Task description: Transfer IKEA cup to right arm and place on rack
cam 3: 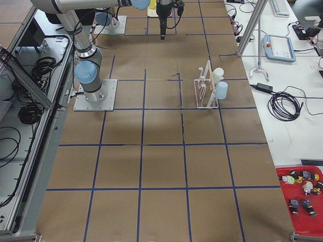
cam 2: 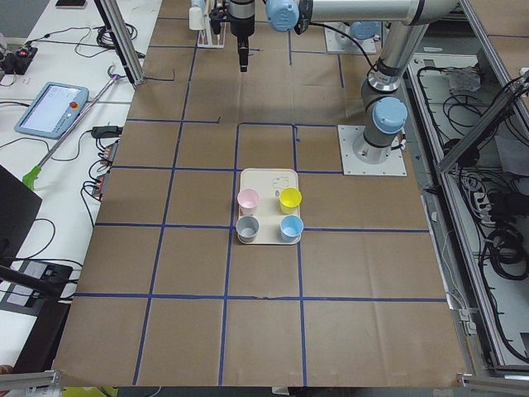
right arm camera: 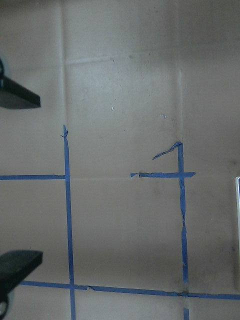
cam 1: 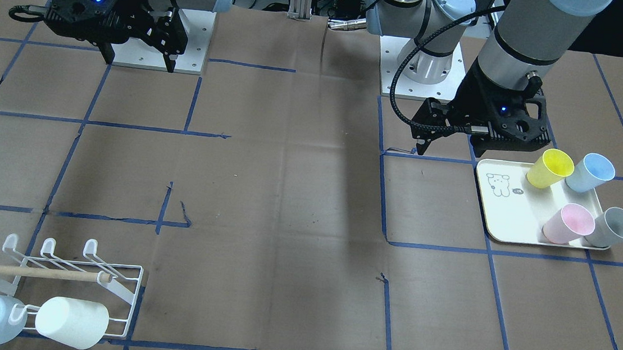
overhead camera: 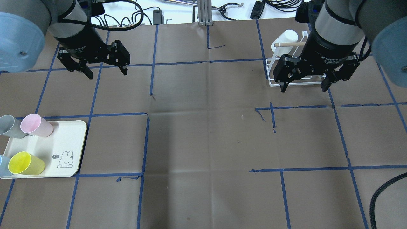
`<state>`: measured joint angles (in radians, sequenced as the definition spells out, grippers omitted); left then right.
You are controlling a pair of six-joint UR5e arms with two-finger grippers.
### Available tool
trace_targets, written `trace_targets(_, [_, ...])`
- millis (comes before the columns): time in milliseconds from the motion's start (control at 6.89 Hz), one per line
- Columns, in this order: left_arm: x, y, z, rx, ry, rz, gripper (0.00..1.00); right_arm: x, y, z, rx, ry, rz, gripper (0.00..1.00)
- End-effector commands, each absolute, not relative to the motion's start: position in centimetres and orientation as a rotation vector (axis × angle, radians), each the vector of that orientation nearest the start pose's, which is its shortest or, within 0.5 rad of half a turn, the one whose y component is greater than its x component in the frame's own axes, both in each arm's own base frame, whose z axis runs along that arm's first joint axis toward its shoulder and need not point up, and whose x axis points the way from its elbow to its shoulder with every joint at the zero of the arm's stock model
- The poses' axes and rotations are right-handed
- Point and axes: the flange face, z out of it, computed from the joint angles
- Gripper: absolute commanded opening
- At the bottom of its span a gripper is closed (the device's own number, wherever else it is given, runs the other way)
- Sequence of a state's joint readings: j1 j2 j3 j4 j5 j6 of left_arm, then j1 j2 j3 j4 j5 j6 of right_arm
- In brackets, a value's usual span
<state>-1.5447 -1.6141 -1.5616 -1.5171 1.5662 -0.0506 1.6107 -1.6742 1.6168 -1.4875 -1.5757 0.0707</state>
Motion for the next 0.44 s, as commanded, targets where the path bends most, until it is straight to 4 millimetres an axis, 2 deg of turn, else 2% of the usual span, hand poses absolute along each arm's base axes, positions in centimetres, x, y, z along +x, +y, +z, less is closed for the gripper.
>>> trace_targets(0, [-12.02, -51.62, 47.47, -0.121, 3.142, -0.026, 1.0, 15.06, -43.9, 50.68, 0.048, 3.145, 0.036, 1.0])
trace_targets(290, [-12.04, -51.52, 47.63, -0.121, 3.144, -0.031, 1.0, 15.08, -43.88, 50.66, 0.048, 3.144, 0.038, 1.0])
